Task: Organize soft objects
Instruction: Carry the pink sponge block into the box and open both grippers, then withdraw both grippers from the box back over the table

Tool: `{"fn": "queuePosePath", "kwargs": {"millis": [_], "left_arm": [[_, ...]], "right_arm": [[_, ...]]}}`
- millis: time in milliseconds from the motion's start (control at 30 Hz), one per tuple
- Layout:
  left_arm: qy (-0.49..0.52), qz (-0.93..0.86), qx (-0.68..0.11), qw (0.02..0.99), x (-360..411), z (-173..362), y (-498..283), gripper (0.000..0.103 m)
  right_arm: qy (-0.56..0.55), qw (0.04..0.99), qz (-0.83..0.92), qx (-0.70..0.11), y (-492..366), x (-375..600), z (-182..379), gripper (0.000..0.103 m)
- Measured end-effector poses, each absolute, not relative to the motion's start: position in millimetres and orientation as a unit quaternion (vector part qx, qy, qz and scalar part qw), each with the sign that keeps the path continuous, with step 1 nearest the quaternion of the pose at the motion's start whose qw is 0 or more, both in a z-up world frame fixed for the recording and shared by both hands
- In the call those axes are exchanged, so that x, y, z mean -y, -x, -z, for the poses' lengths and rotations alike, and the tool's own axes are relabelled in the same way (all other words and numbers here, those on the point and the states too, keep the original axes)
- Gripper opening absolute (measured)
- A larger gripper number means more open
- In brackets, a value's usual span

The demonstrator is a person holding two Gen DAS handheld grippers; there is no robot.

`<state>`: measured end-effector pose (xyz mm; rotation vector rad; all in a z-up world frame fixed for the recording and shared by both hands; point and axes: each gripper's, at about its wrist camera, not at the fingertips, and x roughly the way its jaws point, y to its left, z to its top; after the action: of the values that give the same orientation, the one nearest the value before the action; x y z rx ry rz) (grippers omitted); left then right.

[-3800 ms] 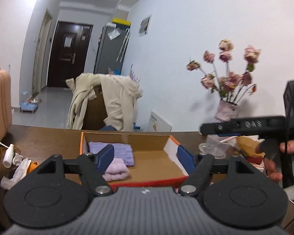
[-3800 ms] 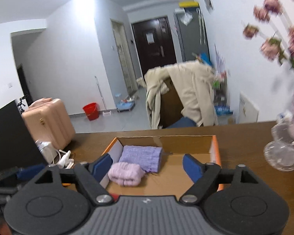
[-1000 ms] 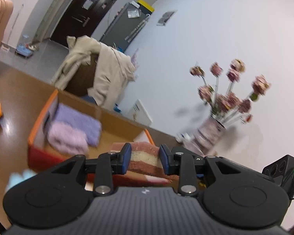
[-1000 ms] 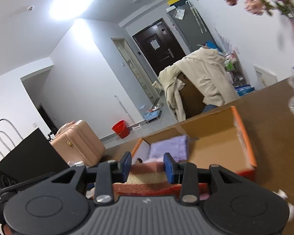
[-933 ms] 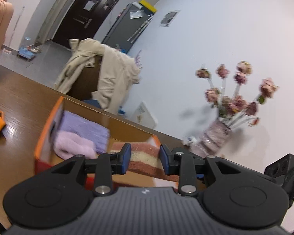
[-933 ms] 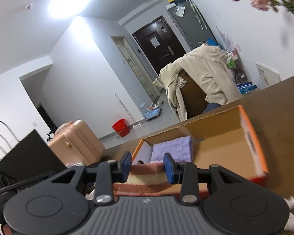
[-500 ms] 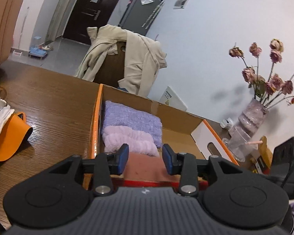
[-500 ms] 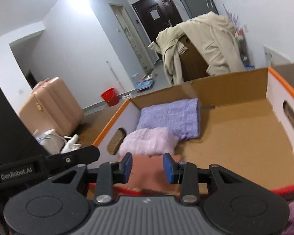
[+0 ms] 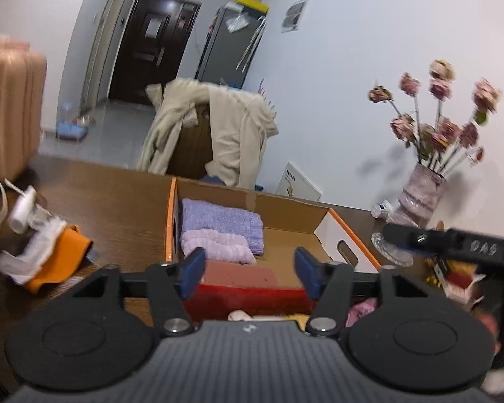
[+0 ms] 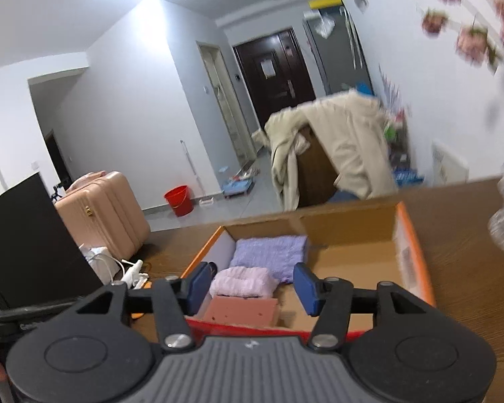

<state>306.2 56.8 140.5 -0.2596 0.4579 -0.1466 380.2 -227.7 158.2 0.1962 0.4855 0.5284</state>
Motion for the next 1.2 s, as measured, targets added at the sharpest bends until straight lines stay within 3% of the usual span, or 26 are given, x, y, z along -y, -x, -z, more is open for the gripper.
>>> {"fn": "queuePosePath", "kwargs": {"millis": [33, 133, 233, 333, 400, 767, 1200], "left_arm": [[0.116, 0.065, -0.218, 0.967, -52.2, -142.8, -294.4, 0.077], [0.093, 0.037, -0.198, 0.975, -38.5, -146.4, -259.6, 0.08], [0.081, 0.024, -0.17, 0.982, -24.8, -144.3, -222.4, 0.088], [0.071, 0.014, -0.151, 0.986, -7.0, -133.2, -184.7, 0.099], [0.071, 0.015, -0.149, 0.986, 4.1, -120.9, -161.9, 0.1], [0.013, 0.052, -0.186, 0.981, 56.5, -57.9, -91.9, 0.103], [0.025, 0.036, -0.216, 0.975, 46.6, -50.7, -129.8, 0.103]], "right_arm": [[-0.083, 0.936, -0.255, -0.227, -366.7, 235.4, -163.4, 0.06], [-0.052, 0.951, -0.23, -0.197, -330.9, 256.8, -174.3, 0.069], [-0.022, 0.964, -0.2, -0.173, -298.6, 273.8, -176.7, 0.073], [-0.007, 0.969, -0.192, -0.154, -261.2, 284.3, -164.3, 0.082], [0.004, 0.971, -0.192, -0.141, -232.5, 287.9, -147.7, 0.085], [0.004, 0.958, -0.189, -0.218, -127.0, 298.3, -43.0, 0.085], [0.002, 0.957, -0.18, -0.226, -152.5, 294.8, -40.6, 0.083]]}}
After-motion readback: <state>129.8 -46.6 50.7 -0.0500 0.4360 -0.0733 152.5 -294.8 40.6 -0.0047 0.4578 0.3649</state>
